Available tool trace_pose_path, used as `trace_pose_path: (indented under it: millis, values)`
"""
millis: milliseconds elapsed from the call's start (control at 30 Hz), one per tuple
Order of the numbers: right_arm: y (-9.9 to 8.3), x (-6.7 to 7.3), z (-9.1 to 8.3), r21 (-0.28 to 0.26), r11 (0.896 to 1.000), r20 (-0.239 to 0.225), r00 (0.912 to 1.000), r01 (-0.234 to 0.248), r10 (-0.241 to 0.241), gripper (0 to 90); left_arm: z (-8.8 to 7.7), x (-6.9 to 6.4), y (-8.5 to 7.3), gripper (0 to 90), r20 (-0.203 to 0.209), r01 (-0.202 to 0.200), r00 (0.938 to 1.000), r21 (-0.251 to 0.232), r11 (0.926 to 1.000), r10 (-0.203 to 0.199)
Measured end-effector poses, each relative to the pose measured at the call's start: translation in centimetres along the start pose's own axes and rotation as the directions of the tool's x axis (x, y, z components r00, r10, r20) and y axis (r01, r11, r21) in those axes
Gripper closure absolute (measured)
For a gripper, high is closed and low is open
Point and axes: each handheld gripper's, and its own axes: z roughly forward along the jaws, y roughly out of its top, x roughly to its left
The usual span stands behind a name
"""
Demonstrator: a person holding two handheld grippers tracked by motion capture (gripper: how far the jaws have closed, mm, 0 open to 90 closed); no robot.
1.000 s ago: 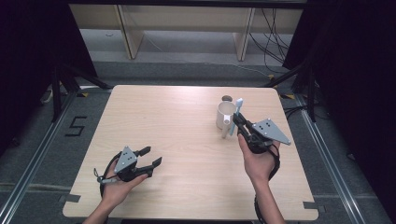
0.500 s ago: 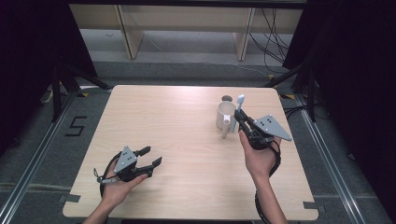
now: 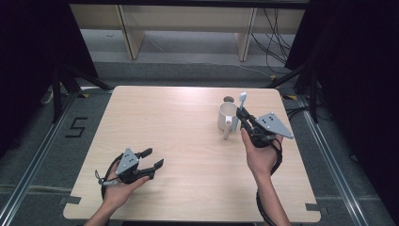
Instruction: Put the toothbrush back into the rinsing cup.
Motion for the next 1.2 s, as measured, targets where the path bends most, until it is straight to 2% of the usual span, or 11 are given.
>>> trace_pose_path:
  millis: [33, 233, 267, 467, 500, 767, 833, 967, 1000, 1033, 1200]
  values:
    - [0.0, 0.0, 0.1, -0.004, 1.0, 0.006, 1.0, -0.006, 0.006, 84.2, 0.1, 0.0, 0.0, 35.9, 0.008, 0.003, 1.0, -0.015, 0.9999, -0.002]
    - [0.1, -0.2, 0.5, -0.013, 1.0, 0.004, 1.0, -0.002, 0.002, 84.2, 0.1, 0.1, -0.1, 35.9, 0.007, 0.003, 1.0, -0.015, 0.9999, -0.003]
    - [0.1, -0.2, 0.4, 0.007, 1.0, 0.005, 0.9999, -0.011, 0.011, 84.2, 0.0, 0.0, 0.0, 35.9, 0.002, 0.002, 1.0, -0.005, 1.0, -0.002]
    - [0.2, -0.3, 0.9, -0.013, 1.0, 0.01, 0.9999, -0.002, 0.002, 84.2, 0.0, -0.1, -0.1, 35.9, 0.003, 0.004, 1.0, -0.002, 1.0, -0.004]
    - [0.2, -0.1, 1.0, -0.011, 1.0, 0.005, 0.9998, -0.021, 0.021, 84.2, 0.0, -0.1, -0.1, 35.9, 0.004, 0.005, 1.0, -0.003, 1.0, -0.005]
    - [0.4, -0.2, 1.3, -0.019, 1.0, 0.012, 0.9999, -0.007, 0.007, 84.2, 0.0, -0.1, -0.1, 35.9, 0.003, 0.006, 1.0, -0.002, 1.0, -0.006]
    - [0.5, -0.2, 1.3, -0.008, 1.0, 0.008, 0.9998, -0.018, 0.018, 84.1, 0.1, -0.1, -0.1, 36.0, 0.011, 0.008, 0.9999, -0.016, 0.9998, -0.008]
    - [0.8, -0.2, 1.5, -0.017, 1.0, 0.01, 0.9998, -0.018, 0.018, 84.1, -0.1, -0.1, 0.0, 35.9, 0.001, 0.006, 1.0, -0.004, 1.0, -0.006]
    - [0.8, -0.3, 1.6, -0.02, 1.0, 0.009, 1.0, -0.001, 0.002, 84.1, 0.0, -0.1, 0.0, 35.9, 0.002, 0.007, 1.0, -0.003, 1.0, -0.007]
    - [0.9, -0.3, 1.6, -0.024, 1.0, 0.017, 0.9998, -0.005, 0.006, 84.1, 0.1, 0.0, -0.1, 35.9, 0.01, 0.009, 0.9999, -0.016, 0.9998, -0.009]
    - [0.9, -0.3, 1.8, -0.016, 1.0, 0.017, 0.9997, -0.015, 0.015, 84.1, 0.1, -0.2, -0.1, 35.9, 0.006, 0.008, 0.9999, -0.001, 1.0, -0.008]
